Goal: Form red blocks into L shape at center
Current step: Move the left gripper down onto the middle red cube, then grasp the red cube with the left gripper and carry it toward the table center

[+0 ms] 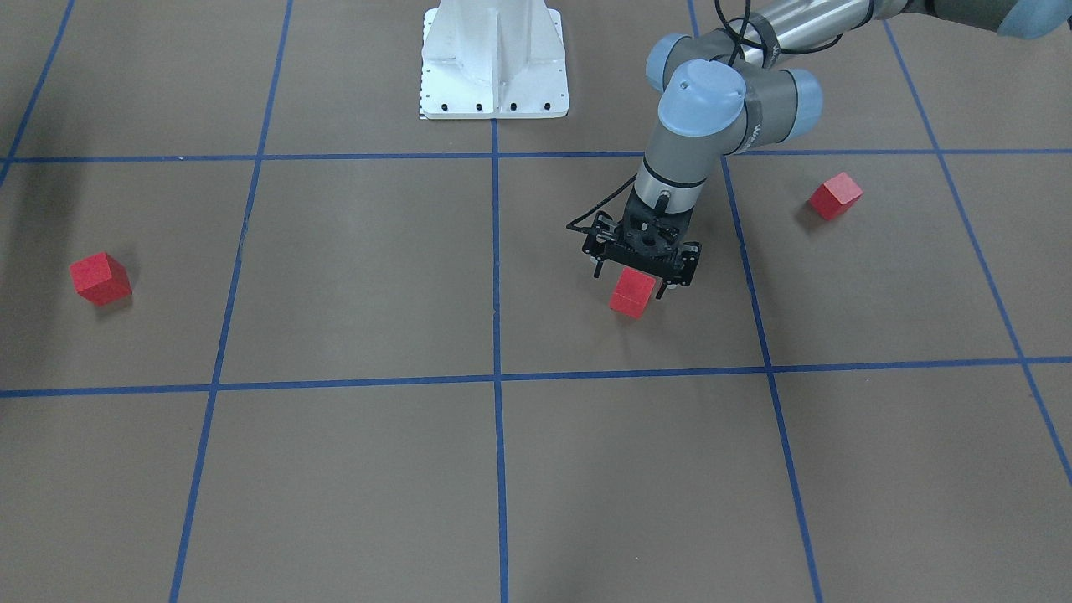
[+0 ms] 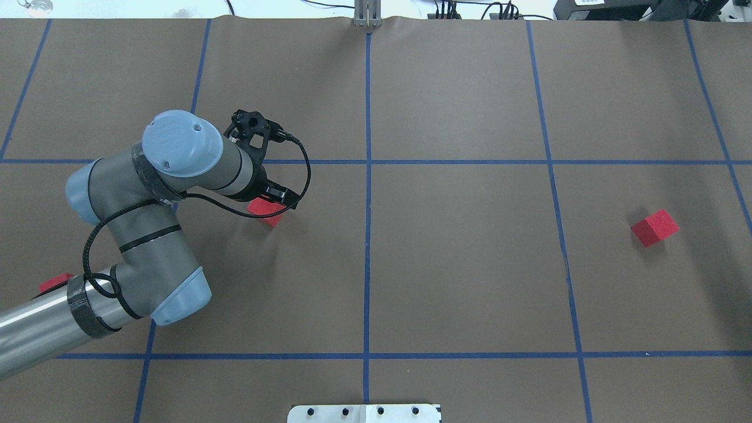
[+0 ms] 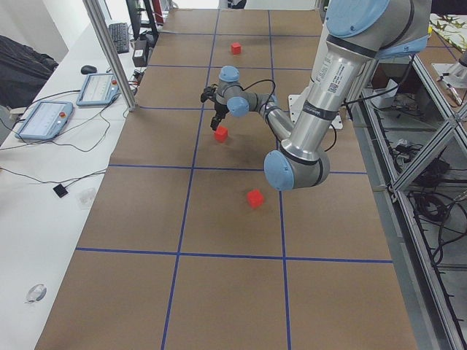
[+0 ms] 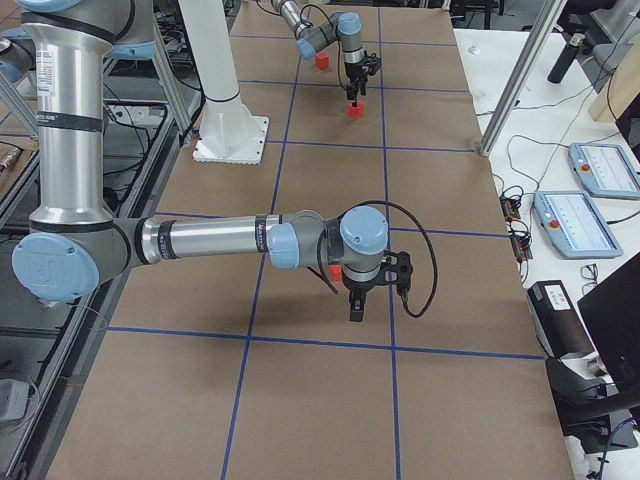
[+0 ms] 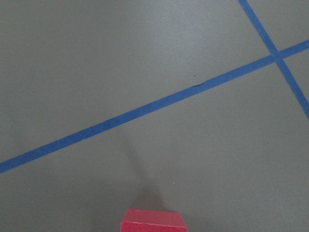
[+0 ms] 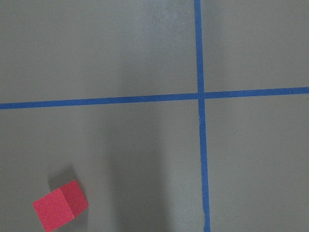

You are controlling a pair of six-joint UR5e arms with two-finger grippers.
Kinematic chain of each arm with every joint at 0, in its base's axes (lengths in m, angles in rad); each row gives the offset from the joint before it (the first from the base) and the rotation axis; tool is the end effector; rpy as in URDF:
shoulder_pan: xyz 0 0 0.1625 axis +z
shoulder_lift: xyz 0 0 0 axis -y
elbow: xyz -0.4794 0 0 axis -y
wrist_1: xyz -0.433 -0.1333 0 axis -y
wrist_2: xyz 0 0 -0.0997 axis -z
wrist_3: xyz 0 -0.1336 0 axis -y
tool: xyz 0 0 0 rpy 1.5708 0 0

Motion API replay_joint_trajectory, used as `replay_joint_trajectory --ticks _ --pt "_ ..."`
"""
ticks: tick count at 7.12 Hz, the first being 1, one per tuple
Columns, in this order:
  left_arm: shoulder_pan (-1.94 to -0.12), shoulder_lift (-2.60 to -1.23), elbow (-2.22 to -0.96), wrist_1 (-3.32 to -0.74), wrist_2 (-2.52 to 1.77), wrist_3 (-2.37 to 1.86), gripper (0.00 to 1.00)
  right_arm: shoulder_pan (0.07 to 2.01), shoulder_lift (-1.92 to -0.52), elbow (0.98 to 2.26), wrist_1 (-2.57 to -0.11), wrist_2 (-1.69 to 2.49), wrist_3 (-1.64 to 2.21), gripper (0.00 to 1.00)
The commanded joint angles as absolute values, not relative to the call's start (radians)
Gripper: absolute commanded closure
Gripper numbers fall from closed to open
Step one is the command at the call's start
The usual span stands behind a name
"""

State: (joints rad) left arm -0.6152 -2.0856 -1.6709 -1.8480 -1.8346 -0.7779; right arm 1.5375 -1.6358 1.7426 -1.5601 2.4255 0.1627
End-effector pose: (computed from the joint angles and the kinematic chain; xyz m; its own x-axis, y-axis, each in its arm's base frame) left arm 0.5579 -0.5148 0.3333 0.6386 0.3908 -0.6629 -0.0905 0.8936 0.4396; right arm 0.0156 -0.5095 0.6701 0.6499 0.0520 0.7583 -0.0732 0.9973 -0.0057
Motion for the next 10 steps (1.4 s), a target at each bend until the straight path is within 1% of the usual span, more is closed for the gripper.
replay_joint_trajectory --ticks 1,7,8,9,10 --pt "-0.614 -2.086 -1.61 -1.911 -1.836 -0.779 0.02 1.537 -1.635 1.741 -1.56 2.425 0.163 0.01" --pt "-0.595 -2.077 -1.58 -1.94 -1.841 -0.784 0.02 1.537 -1.635 1.732 -1.56 2.422 0.163 0.01" --pt "-0.595 -2.075 -1.582 -1.937 -1.847 -0.785 0.17 1.537 -1.635 1.732 -1.56 2.422 0.163 0.01" --pt "-0.595 -2.075 -1.588 -1.93 -1.848 -0.793 0.66 1.537 -1.635 1.732 -1.56 2.422 0.163 0.01" --pt "-0.6 -2.075 -1.6 -1.925 -1.844 -0.799 1.0 1.537 -1.637 1.732 -1.56 2.422 0.164 0.01"
